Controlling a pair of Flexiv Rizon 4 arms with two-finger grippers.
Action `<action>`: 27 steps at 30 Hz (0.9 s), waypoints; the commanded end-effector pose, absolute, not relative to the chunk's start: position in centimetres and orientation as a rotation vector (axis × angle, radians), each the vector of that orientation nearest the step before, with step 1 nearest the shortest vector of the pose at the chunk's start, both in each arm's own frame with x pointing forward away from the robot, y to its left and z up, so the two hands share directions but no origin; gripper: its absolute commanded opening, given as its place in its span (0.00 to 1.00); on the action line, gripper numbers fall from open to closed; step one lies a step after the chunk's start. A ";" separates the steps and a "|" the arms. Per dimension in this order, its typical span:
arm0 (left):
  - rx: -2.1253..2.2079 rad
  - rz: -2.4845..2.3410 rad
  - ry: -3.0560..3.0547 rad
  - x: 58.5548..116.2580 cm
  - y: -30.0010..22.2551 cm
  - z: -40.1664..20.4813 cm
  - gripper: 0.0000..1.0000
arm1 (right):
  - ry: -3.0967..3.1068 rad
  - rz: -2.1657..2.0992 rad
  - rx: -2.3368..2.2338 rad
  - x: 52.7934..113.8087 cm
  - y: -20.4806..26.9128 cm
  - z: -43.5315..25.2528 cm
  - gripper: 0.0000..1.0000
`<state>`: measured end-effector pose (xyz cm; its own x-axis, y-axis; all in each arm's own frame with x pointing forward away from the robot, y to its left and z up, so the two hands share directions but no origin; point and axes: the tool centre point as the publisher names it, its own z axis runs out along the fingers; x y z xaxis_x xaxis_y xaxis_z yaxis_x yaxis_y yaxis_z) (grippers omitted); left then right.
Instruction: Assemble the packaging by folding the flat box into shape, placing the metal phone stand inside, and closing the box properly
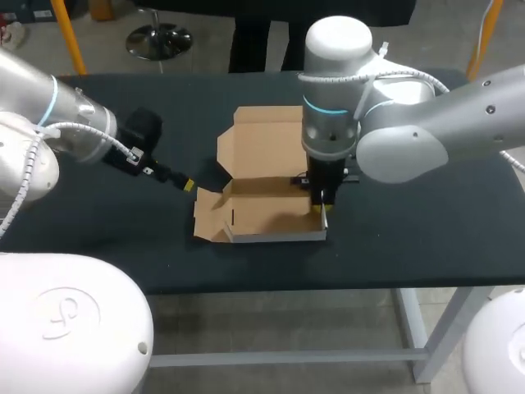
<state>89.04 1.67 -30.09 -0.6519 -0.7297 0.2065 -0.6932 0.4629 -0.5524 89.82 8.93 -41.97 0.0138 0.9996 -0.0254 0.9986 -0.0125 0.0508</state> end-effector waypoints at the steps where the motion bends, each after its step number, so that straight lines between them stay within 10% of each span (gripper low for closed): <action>1: -2.048 -0.402 1.941 88.9 1.2 -29.8 1.00 | 2.170 0.023 2.198 89.9 8.9 -41.9 0.00; 27: -2.456 -0.571 2.182 92.1 2.0 -34.6 0.98 | 2.170 0.023 2.198 89.9 8.9 -41.9 0.00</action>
